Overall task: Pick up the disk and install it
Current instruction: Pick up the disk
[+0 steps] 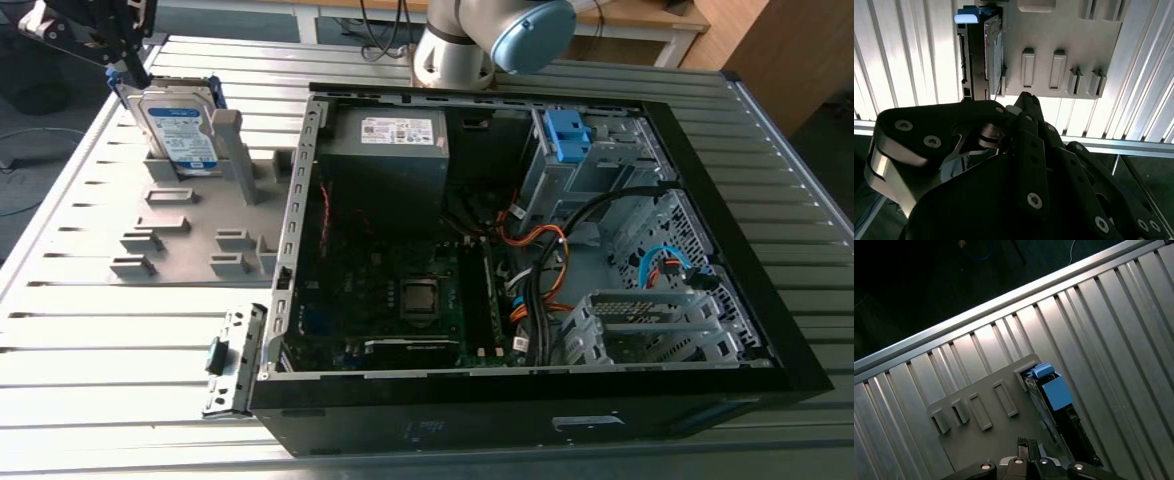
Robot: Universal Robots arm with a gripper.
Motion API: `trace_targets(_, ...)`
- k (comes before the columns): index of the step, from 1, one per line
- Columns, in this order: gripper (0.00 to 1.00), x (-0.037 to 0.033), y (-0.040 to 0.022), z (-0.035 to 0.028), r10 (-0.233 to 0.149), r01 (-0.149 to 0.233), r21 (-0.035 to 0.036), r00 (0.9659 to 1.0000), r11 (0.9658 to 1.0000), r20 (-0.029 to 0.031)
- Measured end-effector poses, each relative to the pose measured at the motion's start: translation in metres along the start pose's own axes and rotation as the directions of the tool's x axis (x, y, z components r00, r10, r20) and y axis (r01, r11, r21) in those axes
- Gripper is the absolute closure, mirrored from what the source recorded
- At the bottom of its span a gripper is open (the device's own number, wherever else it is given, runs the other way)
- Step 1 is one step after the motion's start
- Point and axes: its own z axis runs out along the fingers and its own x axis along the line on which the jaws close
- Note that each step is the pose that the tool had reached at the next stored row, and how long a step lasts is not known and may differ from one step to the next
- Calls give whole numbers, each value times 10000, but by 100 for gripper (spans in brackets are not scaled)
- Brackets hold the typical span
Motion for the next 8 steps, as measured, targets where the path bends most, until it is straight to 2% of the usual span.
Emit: trace_targets(8,89,0,0,0,-309,309,-8,9995,9995,-7)
